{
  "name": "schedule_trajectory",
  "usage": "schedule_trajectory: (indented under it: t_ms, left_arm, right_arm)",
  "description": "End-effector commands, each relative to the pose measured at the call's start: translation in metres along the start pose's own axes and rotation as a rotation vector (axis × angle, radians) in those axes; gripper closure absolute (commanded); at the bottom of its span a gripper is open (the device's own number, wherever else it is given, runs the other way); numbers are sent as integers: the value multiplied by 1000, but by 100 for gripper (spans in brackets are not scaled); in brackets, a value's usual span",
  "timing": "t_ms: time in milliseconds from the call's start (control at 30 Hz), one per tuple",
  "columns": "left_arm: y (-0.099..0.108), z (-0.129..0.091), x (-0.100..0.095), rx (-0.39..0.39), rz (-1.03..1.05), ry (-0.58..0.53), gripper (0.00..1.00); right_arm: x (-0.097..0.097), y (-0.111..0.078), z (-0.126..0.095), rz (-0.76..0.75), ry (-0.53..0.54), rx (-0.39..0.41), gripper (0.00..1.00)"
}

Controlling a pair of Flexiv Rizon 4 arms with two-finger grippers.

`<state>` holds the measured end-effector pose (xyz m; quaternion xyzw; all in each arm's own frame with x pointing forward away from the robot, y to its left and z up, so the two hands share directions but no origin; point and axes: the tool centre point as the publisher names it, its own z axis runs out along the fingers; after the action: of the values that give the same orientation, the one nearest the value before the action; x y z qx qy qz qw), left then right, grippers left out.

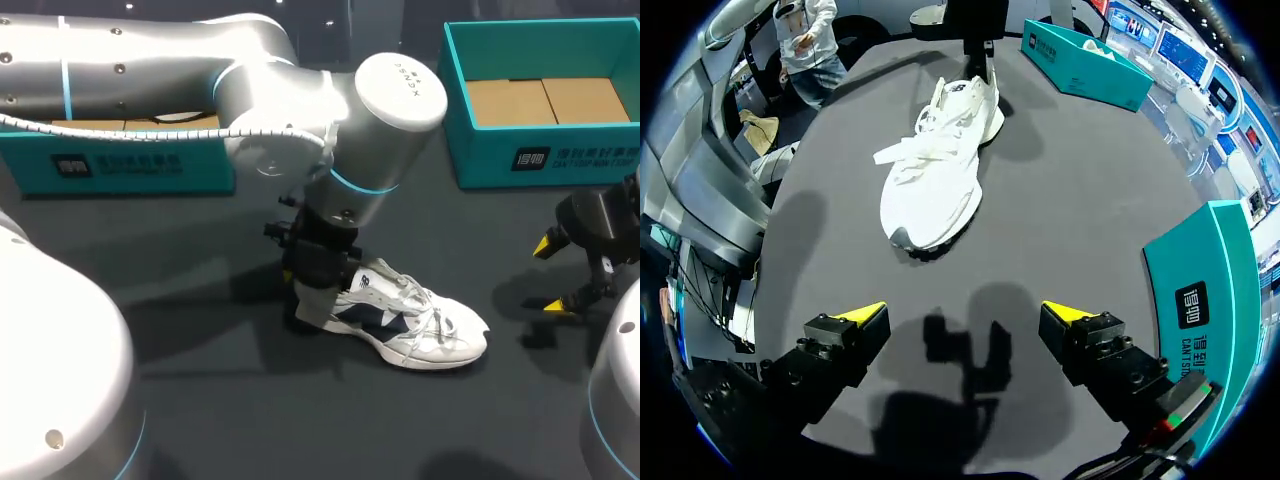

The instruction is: Take the shoe out of the shoebox, open the shoe tongue, remove and reinsert the insole, then place the shoe into the shoebox

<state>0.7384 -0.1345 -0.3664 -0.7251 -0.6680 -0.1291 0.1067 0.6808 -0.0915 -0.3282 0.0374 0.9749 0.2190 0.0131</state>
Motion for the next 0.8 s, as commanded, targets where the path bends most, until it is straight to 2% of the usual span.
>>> schedule_trajectory:
  t_ms: [33,200,533,567,600,633,667,700,800]
  left_arm:
    - [-2,-3,1,3,7,-5,100]
    - [-9,1,-3,6,19,3,100]
    - [-11,7,-3,12,37,-1,100]
    - [-12,6,-2,12,38,-1,89]
    - [-12,4,-1,11,41,-8,64]
    - [-12,2,0,10,43,-13,30]
    - [-12,0,2,10,45,-20,3]
    - [-12,-3,4,8,46,-32,0]
    - [-14,-18,11,2,53,-80,0]
  right_arm:
    - [2,0,0,0,-3,2,0]
    - [2,0,0,0,-3,2,0]
    - [2,0,0,0,-3,2,0]
    - [2,0,0,0,-3,2,0]
    - [2,0,0,0,-3,2,0]
    - [2,0,0,0,-3,2,0]
    - [2,0,0,0,-3,2,0]
    - [2,0,0,0,-3,2,0]
    - [2,0,0,0,-3,2,0]
